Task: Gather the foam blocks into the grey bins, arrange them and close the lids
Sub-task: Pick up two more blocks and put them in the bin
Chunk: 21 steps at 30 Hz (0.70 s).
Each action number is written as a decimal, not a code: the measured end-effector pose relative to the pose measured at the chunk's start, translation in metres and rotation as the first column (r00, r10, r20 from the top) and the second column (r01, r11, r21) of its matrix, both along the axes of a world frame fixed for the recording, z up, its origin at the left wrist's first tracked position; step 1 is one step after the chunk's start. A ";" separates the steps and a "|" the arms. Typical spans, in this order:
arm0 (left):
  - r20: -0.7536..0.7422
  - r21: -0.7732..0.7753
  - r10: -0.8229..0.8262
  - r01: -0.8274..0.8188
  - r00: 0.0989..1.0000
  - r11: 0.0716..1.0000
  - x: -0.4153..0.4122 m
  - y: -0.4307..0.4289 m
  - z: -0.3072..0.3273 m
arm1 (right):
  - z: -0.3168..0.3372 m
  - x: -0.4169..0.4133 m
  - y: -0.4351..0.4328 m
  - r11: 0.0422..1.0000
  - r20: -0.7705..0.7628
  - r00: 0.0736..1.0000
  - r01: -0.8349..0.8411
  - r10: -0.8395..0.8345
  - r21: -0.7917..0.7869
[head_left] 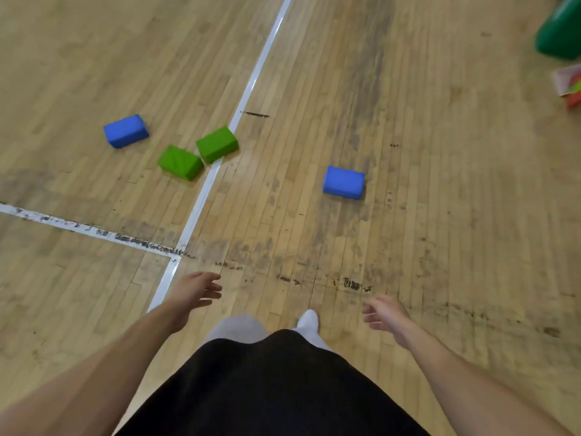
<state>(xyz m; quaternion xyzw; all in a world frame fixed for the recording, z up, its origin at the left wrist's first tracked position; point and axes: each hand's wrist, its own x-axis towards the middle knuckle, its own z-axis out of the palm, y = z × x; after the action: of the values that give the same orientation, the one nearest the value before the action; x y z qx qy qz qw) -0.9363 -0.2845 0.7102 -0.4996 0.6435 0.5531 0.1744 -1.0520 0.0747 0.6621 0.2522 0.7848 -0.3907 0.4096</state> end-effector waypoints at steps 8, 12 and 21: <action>0.028 0.031 0.000 -0.001 1.000 1.000 -0.155 -0.041 -0.030 | -0.009 -0.163 -0.044 0.999 -0.006 0.999 -0.031 0.031 0.023; 0.066 0.075 -0.027 0.023 0.997 0.997 -0.237 -0.076 -0.052 | -0.022 -0.224 -0.069 0.998 0.069 0.997 -0.019 0.015 0.053; 0.129 -0.009 -0.243 0.246 0.961 0.969 -0.439 -0.117 -0.043 | -0.022 -0.383 -0.121 0.996 0.054 0.998 -0.045 0.042 0.072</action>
<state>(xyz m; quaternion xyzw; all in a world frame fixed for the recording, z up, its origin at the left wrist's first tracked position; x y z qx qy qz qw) -1.3754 -0.4012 0.6674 -0.4524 0.6946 0.4867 0.2757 -1.4353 -0.0462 0.6404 0.2599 0.7929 -0.3460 0.4289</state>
